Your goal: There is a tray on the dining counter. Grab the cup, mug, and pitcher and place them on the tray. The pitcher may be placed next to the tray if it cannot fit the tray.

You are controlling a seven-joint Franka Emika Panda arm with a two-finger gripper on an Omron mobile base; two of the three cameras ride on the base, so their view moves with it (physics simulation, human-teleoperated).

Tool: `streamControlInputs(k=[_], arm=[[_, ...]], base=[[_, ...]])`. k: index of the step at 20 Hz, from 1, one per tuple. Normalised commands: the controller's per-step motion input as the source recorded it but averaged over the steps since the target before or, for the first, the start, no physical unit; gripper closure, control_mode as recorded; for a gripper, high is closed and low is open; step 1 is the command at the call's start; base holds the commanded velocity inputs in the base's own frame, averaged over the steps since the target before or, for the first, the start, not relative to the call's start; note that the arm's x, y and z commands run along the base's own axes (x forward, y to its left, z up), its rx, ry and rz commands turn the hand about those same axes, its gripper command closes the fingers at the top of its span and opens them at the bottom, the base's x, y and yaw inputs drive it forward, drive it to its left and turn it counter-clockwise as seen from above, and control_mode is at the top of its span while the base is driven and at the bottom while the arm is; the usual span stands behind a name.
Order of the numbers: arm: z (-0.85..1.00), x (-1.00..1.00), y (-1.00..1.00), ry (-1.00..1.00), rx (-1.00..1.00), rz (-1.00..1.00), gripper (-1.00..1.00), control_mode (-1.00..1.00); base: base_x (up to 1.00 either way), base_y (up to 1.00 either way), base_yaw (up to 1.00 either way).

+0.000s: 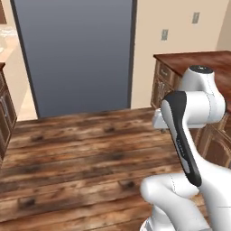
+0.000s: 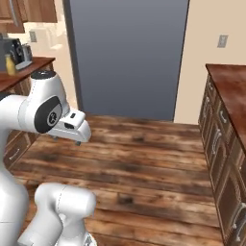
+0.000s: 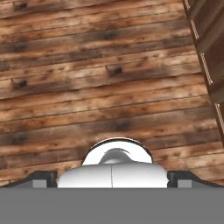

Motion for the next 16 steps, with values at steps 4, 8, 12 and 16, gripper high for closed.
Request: streamControlInputs(k=[4,8,12,16], arm=[[0.00,0.00,0.00,0.00,0.00,0.00,-1.00,1.00],[0.00,0.00,0.00,0.00,0.00,0.00,-1.00,1.00],[0.00,0.00,0.00,0.00,0.00,0.00,-1.00,1.00],[0.00,0.00,0.00,0.00,0.00,0.00,-1.00,1.00]], base=[[1.00,0.00,0.10],[1.00,0.00,0.14],[1.00,0.00,0.16],[1.00,0.00,0.17]])
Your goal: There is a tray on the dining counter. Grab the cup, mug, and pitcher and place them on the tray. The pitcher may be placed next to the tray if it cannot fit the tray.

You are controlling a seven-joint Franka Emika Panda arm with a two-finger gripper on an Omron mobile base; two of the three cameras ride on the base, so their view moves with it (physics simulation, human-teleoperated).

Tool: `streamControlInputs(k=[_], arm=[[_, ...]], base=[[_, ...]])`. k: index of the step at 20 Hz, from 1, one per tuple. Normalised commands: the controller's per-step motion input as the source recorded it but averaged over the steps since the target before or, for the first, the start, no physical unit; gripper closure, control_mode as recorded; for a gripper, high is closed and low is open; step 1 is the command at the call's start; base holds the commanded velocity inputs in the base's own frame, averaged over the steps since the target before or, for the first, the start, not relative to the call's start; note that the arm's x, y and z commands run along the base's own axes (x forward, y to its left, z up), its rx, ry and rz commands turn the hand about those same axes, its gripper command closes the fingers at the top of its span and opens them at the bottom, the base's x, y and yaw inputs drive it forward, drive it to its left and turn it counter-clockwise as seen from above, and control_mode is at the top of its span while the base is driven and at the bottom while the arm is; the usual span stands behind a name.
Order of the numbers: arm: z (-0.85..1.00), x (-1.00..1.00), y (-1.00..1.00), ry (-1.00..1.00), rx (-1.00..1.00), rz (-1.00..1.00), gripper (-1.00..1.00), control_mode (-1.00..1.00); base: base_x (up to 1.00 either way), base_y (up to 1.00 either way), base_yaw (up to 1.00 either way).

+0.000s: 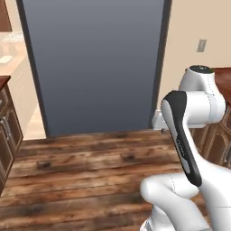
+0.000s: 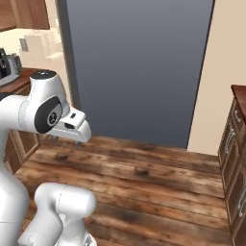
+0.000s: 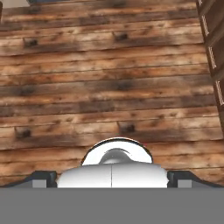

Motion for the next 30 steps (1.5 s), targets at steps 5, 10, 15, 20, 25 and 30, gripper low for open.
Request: streamControlInputs(k=[5,10,15,20,25,30], arm=[[0.00,0.00,0.00,0.00,0.00,0.00,-1.00,1.00],[0.00,0.00,0.00,0.00,0.00,0.00,-1.00,1.00],[0.00,0.00,0.00,0.00,0.00,0.00,-1.00,1.00],[0.00,0.00,0.00,0.00,0.00,0.00,-1.00,1.00],[0.00,0.00,0.00,0.00,0.00,0.00,-1.00,1.00],[0.00,0.00,0.00,0.00,0.00,0.00,-1.00,1.00]], base=[[1.00,0.00,0.20],[1.00,0.00,0.25],[1.00,0.00,0.30],[1.00,0.00,0.36],[1.00,-0.06,0.52],[0.96,-0.09,0.64]])
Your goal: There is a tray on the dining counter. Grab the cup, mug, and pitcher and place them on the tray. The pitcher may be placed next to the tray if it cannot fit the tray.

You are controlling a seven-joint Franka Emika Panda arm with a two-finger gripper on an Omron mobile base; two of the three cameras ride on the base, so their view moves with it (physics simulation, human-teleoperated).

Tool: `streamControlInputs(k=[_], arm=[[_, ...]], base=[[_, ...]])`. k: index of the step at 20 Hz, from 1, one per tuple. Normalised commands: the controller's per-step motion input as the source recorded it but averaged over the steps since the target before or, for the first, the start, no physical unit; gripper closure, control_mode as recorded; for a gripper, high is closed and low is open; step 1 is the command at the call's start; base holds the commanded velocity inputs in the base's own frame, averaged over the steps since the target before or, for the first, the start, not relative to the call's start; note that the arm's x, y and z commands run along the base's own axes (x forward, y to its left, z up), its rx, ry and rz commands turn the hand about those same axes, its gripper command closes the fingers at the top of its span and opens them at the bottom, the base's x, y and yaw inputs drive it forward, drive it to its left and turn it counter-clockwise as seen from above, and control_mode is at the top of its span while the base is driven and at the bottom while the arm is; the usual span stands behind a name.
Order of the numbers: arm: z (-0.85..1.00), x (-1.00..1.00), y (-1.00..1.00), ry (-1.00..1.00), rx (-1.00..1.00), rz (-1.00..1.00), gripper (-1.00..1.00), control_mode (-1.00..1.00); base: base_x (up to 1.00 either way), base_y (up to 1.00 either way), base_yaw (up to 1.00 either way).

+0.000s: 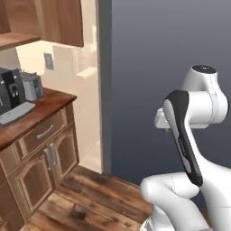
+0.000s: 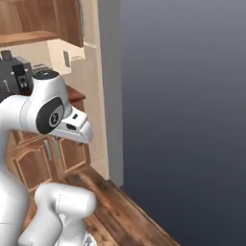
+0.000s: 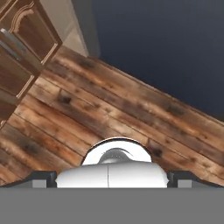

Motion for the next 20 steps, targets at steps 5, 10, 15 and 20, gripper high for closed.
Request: streamControlInputs(k=[5,10,15,20], arm=[[0.00,0.00,0.00,0.00,0.00,0.00,-1.00,1.00],[0.00,0.00,0.00,0.00,0.00,0.00,-1.00,1.00],[0.00,0.00,0.00,0.00,0.00,0.00,-1.00,1.00],[0.00,0.00,0.00,0.00,0.00,0.00,-1.00,1.00]], base=[[0.92,-0.06,0.67],[0.99,-0.02,0.66],[0.89,-0.03,0.63],[0.77,-0.01,0.42]])
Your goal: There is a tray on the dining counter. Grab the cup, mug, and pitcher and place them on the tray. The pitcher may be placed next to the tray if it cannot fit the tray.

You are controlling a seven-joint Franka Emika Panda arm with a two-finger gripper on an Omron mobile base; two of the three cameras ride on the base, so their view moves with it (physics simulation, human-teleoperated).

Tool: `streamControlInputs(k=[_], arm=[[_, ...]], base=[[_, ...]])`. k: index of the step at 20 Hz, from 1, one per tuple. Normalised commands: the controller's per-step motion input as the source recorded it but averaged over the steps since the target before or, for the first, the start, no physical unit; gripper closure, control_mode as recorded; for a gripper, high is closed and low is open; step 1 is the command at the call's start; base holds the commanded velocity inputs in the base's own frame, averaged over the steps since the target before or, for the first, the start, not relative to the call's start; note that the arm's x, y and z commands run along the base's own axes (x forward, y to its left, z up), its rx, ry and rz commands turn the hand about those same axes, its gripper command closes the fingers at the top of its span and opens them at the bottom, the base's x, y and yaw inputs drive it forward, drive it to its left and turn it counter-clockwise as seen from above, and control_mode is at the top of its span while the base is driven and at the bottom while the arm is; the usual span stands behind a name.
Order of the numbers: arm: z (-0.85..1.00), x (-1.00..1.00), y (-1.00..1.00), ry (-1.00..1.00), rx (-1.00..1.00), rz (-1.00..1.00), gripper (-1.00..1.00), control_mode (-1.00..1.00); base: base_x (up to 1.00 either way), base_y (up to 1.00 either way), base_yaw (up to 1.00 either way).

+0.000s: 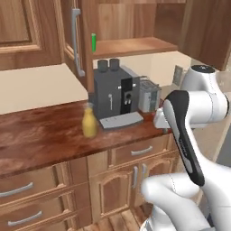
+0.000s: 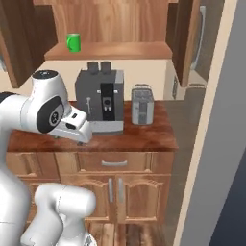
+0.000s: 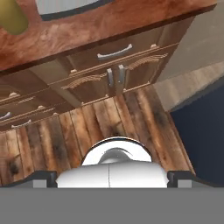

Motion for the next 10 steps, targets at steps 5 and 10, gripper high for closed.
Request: streamControlInputs(k=[5,10], arm=[[0.00,0.00,0.00,0.00,0.00,0.00,-1.00,1.00],[0.00,0.00,0.00,0.00,0.00,0.00,-1.00,1.00]], base=[[0.75,-0.14,0.35],[0.58,-0.20,0.25]])
